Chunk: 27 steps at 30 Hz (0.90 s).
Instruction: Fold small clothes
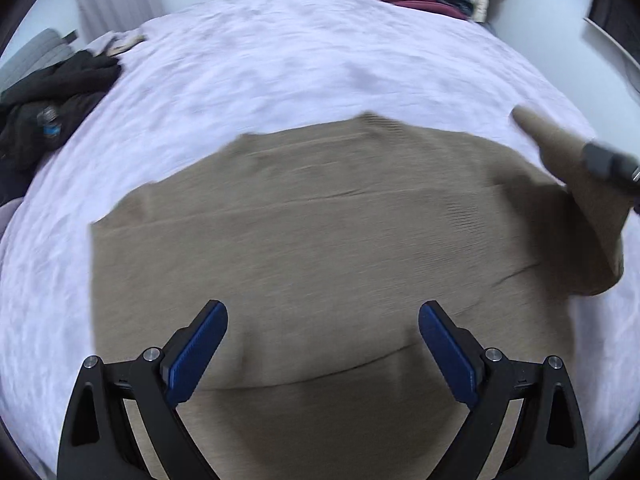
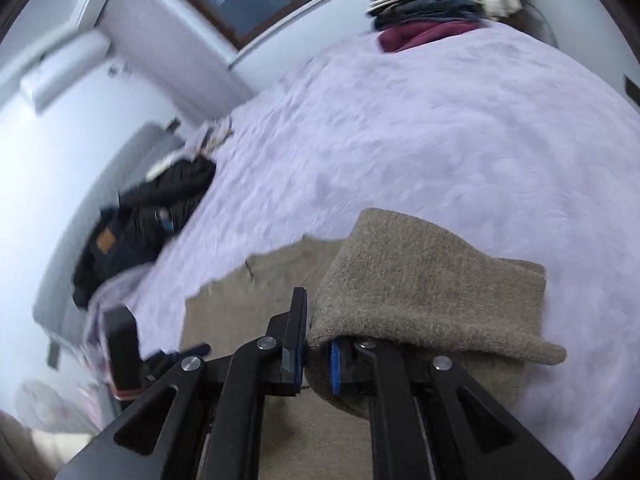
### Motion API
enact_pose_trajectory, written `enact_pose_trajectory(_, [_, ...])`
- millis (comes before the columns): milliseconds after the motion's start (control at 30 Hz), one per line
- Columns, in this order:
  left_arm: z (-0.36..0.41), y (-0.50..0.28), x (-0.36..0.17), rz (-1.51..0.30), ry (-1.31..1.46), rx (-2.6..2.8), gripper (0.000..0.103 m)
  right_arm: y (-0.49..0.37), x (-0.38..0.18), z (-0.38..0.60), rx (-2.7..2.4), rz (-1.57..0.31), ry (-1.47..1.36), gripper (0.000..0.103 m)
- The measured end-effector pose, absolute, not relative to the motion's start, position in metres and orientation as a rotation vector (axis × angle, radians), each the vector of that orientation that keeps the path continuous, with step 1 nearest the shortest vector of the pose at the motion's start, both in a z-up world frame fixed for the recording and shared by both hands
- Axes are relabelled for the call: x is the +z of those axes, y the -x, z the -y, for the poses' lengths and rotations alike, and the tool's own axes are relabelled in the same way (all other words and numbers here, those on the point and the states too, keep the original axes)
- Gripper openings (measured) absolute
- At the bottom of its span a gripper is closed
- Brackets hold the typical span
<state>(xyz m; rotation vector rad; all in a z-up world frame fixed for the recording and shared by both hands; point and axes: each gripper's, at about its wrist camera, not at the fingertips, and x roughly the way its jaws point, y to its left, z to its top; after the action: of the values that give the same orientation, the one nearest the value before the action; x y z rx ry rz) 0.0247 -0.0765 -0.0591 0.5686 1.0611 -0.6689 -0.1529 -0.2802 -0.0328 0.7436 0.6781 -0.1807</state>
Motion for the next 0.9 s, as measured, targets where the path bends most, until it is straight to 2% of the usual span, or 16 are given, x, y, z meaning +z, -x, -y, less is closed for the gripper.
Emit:
enact_pose_trajectory(100, [0.051,-0.041,-0.065,-1.082,-0.552,-0.605,0.097,0.098,-0.067,0.227,-0.144,-0.866,-0.615,0.013])
enact_pose_trajectory(133, [0.042,-0.047,-0.067,-1.093,-0.543,-0.580,0.097,0.085,-0.083,0.213,-0.141,-0.935,-0.586,0.023])
enact_pose_trajectory(167, [0.034,-0.049,-0.069,-1.100,-0.539,-0.566,0.097,0.077,-0.096,0.202,-0.141,-1.001,-0.571,0.043])
enact_pose_trajectory(233, [0.019,-0.057,-0.072,-1.116,-0.527,-0.540,0.097,0.070,-0.114,0.192,-0.143,-1.039,-0.604,0.060])
enact_pose_trajectory(300, [0.009,-0.062,-0.075,-1.119,-0.520,-0.525,0.097,0.076,-0.112,0.194,-0.151,-0.996,-0.660,0.064])
enact_pose_trajectory(533, [-0.005,-0.069,-0.090,-1.163,-0.494,-0.519,0.097,0.125,-0.114,0.245,-0.327,-0.802,-1.101,0.064])
enact_pose_trajectory(567, [-0.006,-0.070,-0.089,-1.163,-0.482,-0.527,0.097,0.131,-0.120,0.255,-0.354,-0.757,-1.201,0.062])
enact_pose_trajectory(600, [-0.009,-0.070,-0.085,-1.160,-0.471,-0.538,0.097,0.134,-0.124,0.262,-0.373,-0.717,-1.286,0.056])
enact_pose_trajectory(633, [-0.014,-0.070,-0.081,-1.152,-0.461,-0.543,0.097,0.138,-0.130,0.269,-0.390,-0.667,-1.381,0.029])
enact_pose_trajectory(667, [-0.019,-0.070,-0.077,-1.144,-0.455,-0.542,0.097,0.136,-0.131,0.271,-0.401,-0.638,-1.419,0.008])
enact_pose_trajectory(733, [-0.030,-0.070,-0.068,-1.133,-0.442,-0.538,0.097,0.120,-0.113,0.267,-0.366,-0.622,-1.327,0.008])
enact_pose_trajectory(900, [-0.063,-0.083,-0.053,-1.100,-0.423,-0.474,0.097,0.046,-0.050,0.187,-0.146,-0.768,-0.720,0.008])
